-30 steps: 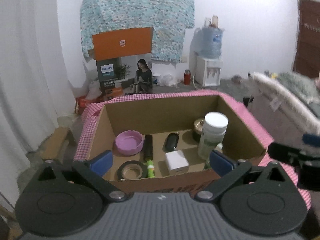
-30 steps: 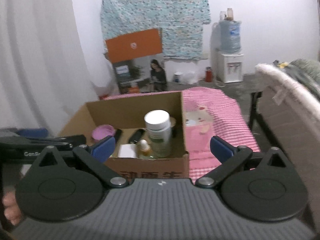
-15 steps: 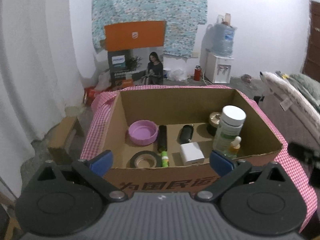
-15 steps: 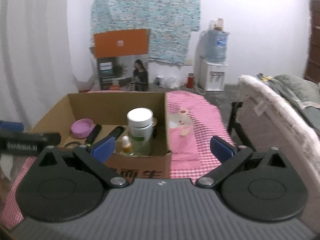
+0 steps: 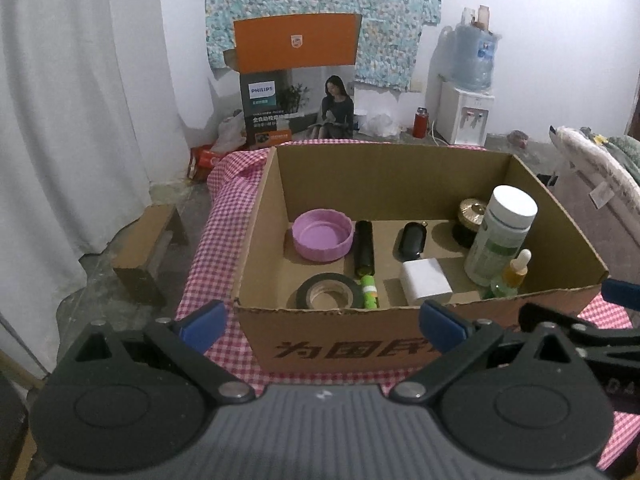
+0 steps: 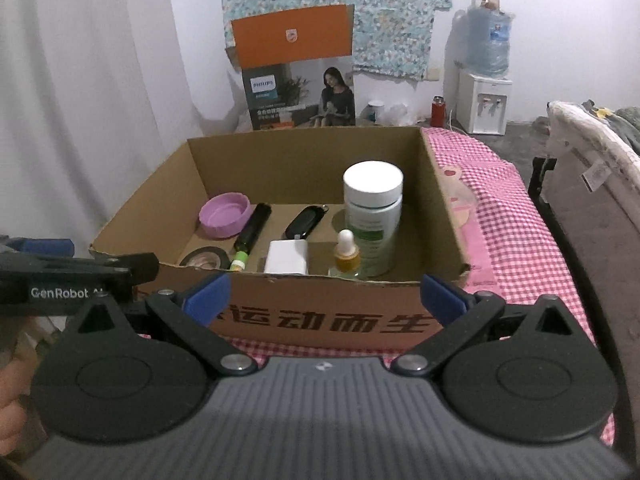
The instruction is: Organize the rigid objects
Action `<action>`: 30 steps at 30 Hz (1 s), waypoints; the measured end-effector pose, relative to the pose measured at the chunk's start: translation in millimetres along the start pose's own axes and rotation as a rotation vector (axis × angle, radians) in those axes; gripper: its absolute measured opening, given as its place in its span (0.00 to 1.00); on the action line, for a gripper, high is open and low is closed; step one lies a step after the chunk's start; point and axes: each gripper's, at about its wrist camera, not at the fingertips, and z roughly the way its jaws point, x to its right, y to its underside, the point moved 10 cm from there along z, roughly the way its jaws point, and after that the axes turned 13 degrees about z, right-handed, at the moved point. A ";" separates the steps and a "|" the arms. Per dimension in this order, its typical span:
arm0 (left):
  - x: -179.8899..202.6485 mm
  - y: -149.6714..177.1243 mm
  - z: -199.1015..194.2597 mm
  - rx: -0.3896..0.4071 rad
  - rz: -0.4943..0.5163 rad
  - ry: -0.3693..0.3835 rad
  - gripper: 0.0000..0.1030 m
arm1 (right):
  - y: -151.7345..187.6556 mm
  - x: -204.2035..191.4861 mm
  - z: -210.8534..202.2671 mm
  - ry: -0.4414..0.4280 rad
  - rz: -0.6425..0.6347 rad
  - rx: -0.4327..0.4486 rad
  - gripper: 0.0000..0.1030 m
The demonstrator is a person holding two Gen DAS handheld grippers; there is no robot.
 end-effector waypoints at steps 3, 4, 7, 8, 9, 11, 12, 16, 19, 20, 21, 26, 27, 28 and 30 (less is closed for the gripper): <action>-1.6 1.0 0.8 -0.002 0.003 -0.008 1.00 | 0.3 -2.3 6.8 0.000 0.006 -0.013 0.99; -1.1 1.6 1.5 -0.005 0.004 -0.006 1.00 | 0.4 -1.6 8.6 0.005 0.008 -0.016 0.99; 0.7 3.1 3.8 -0.014 0.006 0.002 1.00 | 1.3 1.2 11.6 0.018 0.016 -0.021 0.99; 0.9 3.4 4.0 -0.015 0.006 0.000 1.00 | 1.6 1.5 12.8 0.018 0.019 -0.024 0.99; 1.3 3.4 4.1 -0.016 0.008 -0.002 1.00 | 2.2 1.7 13.9 0.018 0.021 -0.027 0.99; 2.1 3.1 4.2 -0.017 0.014 -0.004 1.00 | 3.2 2.4 15.5 0.020 0.024 -0.030 0.99; 2.3 3.0 4.3 -0.017 0.016 -0.005 1.00 | 3.5 2.4 15.9 0.022 0.023 -0.030 0.99; 3.9 2.3 4.2 -0.015 0.021 -0.009 1.00 | 5.4 4.4 15.3 0.026 0.018 -0.030 0.99; 4.9 2.0 4.2 -0.016 0.025 -0.012 1.00 | 5.3 7.1 13.9 0.027 0.020 -0.032 0.99; 5.4 1.9 4.2 -0.015 0.026 -0.013 1.00 | 5.2 8.4 13.9 0.027 0.021 -0.033 0.99; 5.7 1.8 4.3 -0.015 0.028 -0.014 1.00 | 5.1 8.7 14.3 0.028 0.022 -0.034 0.99; 7.0 0.7 3.8 -0.011 0.039 -0.023 1.00 | 4.7 11.2 13.7 0.033 0.020 -0.029 0.99; 7.2 0.4 4.0 -0.010 0.040 -0.026 1.00 | 4.6 11.3 13.6 0.032 0.020 -0.029 0.99; 7.4 0.6 3.7 -0.010 0.041 -0.027 1.00 | 4.7 11.3 13.7 0.032 0.020 -0.030 0.99; 7.5 0.7 3.9 -0.010 0.042 -0.025 1.00 | 4.8 11.5 13.6 0.033 0.020 -0.032 0.99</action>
